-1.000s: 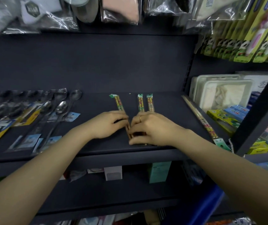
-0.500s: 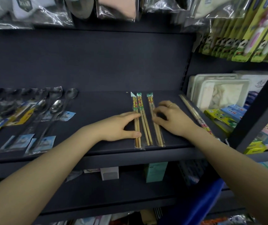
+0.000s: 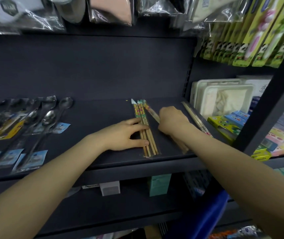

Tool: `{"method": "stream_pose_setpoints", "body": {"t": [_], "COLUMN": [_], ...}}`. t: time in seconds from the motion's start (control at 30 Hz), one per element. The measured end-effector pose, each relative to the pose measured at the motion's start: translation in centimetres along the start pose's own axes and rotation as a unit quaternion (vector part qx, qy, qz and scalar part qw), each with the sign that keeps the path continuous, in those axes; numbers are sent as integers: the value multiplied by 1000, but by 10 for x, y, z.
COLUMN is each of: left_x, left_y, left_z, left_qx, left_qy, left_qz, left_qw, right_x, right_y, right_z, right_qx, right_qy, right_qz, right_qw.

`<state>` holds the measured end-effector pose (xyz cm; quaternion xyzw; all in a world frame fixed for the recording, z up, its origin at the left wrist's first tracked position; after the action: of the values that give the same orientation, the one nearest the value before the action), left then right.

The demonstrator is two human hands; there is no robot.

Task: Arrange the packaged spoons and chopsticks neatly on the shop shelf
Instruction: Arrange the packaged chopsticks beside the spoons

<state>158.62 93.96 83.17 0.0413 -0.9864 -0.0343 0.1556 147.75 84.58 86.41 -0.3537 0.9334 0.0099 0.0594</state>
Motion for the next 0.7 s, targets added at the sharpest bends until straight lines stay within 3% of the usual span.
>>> {"method": "stream_pose_setpoints", "body": {"t": [0.13,0.27,0.33,0.4,0.5,0.6,0.7], "left_x": [-2,1,2,6,23,43,59], "left_y": [0,-5,-8,-12,-16,-19,-25], "left_z": [2,1,-4,-10,-24,-41,-52], "left_qx": [-6,0,25,55,138,246,277], "left_qy": [22,31,34,22,-19,-43,-78], "left_qz": [1,3,0,10,47,89,145], "left_qw": [1000,999,999,998,989,964,947], "right_x": [8,-7,6,41,83,84,74], "right_y": [-5,-4,1,9,23,23,24], "right_z": [1,12,3,-11,-9,-3,-7], "right_qx": [1,7,52,102,22,-8,-16], "right_qy": [-42,-28,-13,39,98,59,43], "right_qz": [41,-11,-20,56,161,124,70], "right_qw": [998,1000,998,992,982,991,997]}}
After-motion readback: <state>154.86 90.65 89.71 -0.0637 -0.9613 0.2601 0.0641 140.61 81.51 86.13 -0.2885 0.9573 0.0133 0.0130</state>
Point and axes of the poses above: each hand's wrist, its own y-axis away from the middle knuckle, its own z-axis out of the palm, x = y × z, the point moved 5 cm from there along -y, towards the middle knuckle, and after that the axes turned 6 degrees about -z, right-handed, at the moved point
